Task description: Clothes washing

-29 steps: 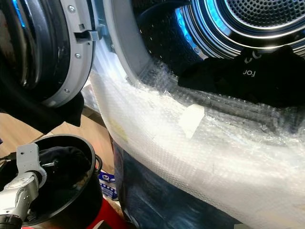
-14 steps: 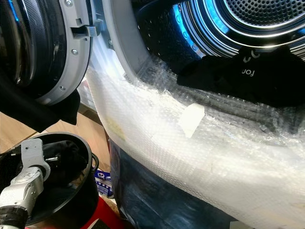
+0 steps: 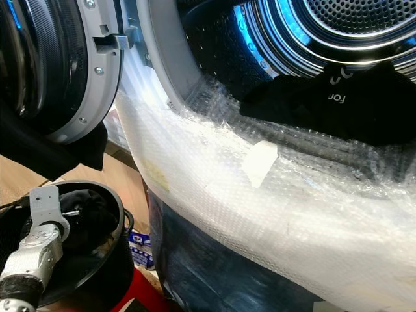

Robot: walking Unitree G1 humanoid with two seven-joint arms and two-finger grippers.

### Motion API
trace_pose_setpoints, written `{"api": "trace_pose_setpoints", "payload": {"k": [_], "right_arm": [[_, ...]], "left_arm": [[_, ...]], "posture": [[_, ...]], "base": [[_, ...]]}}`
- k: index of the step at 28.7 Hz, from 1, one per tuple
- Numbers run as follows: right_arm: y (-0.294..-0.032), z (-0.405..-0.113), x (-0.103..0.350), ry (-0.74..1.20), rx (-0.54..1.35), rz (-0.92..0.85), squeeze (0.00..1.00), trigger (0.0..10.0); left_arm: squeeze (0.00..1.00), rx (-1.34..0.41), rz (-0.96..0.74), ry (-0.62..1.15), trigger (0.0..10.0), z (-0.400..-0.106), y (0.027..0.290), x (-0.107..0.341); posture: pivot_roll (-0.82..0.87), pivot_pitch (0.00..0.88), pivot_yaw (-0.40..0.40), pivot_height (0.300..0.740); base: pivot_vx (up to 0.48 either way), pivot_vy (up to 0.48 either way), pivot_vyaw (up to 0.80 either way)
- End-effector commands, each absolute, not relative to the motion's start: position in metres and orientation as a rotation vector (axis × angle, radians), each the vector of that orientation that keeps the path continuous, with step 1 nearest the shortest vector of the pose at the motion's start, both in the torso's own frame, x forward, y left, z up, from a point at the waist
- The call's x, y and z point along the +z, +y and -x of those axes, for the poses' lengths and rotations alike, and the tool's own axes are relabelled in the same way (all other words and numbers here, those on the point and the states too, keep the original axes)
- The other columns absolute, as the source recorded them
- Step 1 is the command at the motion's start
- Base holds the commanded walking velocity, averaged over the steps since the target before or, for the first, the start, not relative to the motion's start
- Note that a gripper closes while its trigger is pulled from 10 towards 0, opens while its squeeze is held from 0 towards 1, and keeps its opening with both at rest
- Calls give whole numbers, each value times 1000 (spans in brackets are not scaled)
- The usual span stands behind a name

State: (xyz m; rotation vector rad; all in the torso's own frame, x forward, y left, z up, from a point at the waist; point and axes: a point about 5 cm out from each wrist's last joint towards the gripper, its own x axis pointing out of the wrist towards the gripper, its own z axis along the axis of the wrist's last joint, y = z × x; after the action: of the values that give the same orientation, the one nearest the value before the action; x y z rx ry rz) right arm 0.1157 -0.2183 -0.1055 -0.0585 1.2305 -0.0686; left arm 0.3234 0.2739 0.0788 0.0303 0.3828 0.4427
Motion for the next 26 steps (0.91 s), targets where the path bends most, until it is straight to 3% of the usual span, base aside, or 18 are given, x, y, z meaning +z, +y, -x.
{"api": "trace_pose_setpoints", "payload": {"k": [1,9,10,11,12,13,14,26], "right_arm": [[-222,-109,-107,1243,-93,48,0,10000],[-235,-104,-105,1242,-120,57,0,10000],[-237,-104,-105,1246,-119,66,0,10000],[-237,-104,-105,1246,-118,68,0,10000],[-238,-104,-104,1246,-118,69,0,10000],[-238,-104,-104,1246,-118,68,0,10000],[-240,-105,-104,1244,-117,71,0,10000],[-239,-111,-102,1236,-104,73,0,10000]], "left_arm": [[0,457,-67,393,10000,-324,278,78],[0,515,-25,382,10000,-327,283,78],[0,524,-27,383,9137,-327,284,78],[0,524,-27,383,9137,-327,284,78],[0,532,-29,389,1804,-326,285,77],[0,538,-30,394,1804,-326,286,76],[0,551,-11,410,0,-323,287,72],[0,571,-4,409,0,-319,286,66]], "posture": [[-65,107,-37,740],[-95,102,-65,740],[-96,102,-72,740],[-96,102,-72,740],[-99,100,-76,740],[-99,100,-76,740],[-101,102,-80,740],[-89,96,-93,740]], "base": [[0,0,0],[0,0,0],[0,0,0],[0,0,0],[0,0,0],[0,0,0],[0,0,0],[0,0,0]]}}
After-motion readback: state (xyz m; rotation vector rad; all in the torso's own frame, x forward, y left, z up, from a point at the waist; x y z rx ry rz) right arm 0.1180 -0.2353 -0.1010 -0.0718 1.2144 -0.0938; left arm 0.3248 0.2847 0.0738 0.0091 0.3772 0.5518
